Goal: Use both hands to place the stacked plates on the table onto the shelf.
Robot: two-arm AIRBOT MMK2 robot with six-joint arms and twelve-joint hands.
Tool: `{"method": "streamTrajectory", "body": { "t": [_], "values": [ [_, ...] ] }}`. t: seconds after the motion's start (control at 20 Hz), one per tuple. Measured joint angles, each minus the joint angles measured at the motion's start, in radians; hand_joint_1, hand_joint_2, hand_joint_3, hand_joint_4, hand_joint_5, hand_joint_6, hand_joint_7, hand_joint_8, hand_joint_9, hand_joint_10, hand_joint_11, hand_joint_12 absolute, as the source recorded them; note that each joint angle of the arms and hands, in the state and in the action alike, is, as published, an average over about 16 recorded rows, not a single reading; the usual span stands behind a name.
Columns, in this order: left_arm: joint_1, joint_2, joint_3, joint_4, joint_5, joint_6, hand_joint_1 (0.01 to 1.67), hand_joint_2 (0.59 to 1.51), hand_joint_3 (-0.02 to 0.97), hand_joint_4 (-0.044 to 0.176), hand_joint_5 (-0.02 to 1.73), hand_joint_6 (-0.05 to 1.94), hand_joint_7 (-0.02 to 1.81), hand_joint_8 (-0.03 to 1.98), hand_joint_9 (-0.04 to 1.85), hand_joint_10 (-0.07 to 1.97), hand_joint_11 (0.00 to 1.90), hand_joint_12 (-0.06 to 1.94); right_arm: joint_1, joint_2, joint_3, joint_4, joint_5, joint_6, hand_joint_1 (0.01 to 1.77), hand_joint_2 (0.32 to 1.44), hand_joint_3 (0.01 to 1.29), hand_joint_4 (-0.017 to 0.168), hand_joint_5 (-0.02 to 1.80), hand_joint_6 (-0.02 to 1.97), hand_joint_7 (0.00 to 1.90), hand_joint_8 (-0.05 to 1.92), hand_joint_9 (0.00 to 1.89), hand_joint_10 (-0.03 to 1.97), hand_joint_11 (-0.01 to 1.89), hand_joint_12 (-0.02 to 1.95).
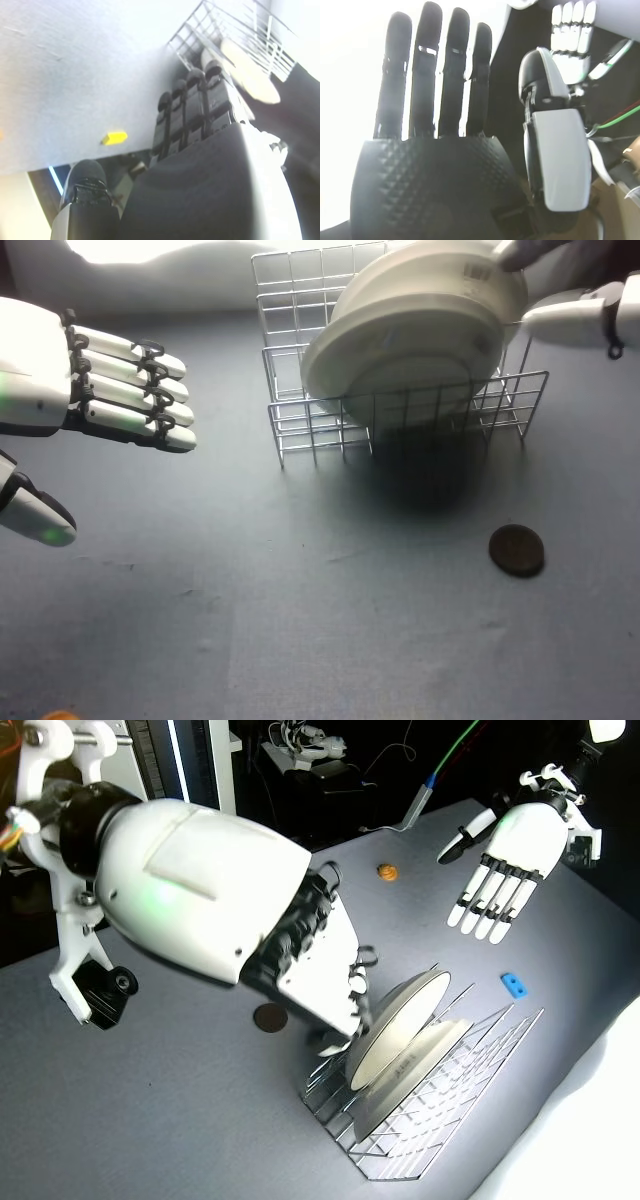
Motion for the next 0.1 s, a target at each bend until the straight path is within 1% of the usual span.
{"method": "streamTrajectory", "body": {
  "t": [0.05, 0.1],
  "values": [
    [-0.002, 0.0, -0.001, 0.003, 0.0, 0.0, 0.02, 1.152, 0.016, 0.001, 0.12, 0.02, 0.13, 0.0, 0.09, 0.02, 0.03, 0.01, 0.0, 0.003, -0.003, -0.003, 0.0, 0.0, 0.61, 1.18, 0.01, 0.005, 0.81, 0.09, 0.89, 0.04, 0.74, 0.4, 0.39, 1.18],
    [-0.004, 0.0, -0.002, 0.005, 0.0, 0.0, 0.02, 1.152, 0.016, 0.001, 0.12, 0.02, 0.13, 0.0, 0.09, 0.02, 0.03, 0.01, 0.0, 0.006, -0.006, -0.006, 0.001, 0.0, 0.59, 1.18, 0.01, 0.005, 0.82, 0.04, 0.87, 0.04, 0.71, 0.41, 0.37, 1.18]
  ]
}}
